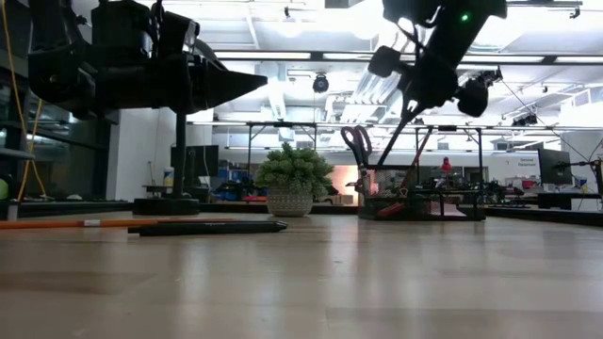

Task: Pick and place office supplies into organizer
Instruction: Put the top black pen into the black desk organizer

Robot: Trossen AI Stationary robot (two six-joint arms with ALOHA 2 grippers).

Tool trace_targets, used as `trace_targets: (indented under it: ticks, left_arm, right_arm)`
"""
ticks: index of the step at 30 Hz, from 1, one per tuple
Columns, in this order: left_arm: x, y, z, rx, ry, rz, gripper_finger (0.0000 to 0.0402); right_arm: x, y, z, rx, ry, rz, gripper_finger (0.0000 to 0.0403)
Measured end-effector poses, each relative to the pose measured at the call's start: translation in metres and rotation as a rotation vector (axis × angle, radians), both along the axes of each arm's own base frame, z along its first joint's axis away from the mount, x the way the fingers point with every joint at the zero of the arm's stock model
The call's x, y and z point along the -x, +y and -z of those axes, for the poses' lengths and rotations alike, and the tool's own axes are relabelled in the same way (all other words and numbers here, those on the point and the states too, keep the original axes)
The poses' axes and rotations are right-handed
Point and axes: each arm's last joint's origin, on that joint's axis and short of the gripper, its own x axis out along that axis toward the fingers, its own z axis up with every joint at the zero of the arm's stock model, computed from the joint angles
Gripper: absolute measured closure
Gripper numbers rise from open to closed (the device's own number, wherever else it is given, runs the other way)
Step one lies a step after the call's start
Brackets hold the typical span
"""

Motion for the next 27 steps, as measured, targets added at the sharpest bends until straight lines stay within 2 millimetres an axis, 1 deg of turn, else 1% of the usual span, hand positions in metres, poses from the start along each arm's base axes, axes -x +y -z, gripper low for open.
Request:
trace_targets:
  ticks: [5, 8, 20, 23, 27]
  left_arm:
    - [0.000, 0.000, 0.000, 0.000, 0.000, 0.000, 0.0284]
    - [0.000, 0.000, 0.000, 0.000, 0.000, 0.000, 0.0284]
    - [0.000, 0.000, 0.000, 0.000, 0.000, 0.000, 0.0284]
    - [0.000, 0.000, 0.000, 0.000, 0.000, 0.000, 0.0284]
    - [0.000, 0.000, 0.000, 0.000, 0.001, 0.000, 0.0284]
  right_arm:
    - [-0.011, -0.008, 0.007, -0.002, 0.035, 0.028, 0.0373]
    - [-0.014, -0.012, 0.008, -0.004, 0.018, 0.059, 0.0372]
    - [-0.013, -0.013, 0.008, -0.024, 0.008, 0.087, 0.0295]
    - [-0.013, -0.013, 0.007, -0.005, 0.004, 0.098, 0.0284]
    - [-0.015, -0.011, 0.005, 0.073, -0.032, 0.133, 0.0280]
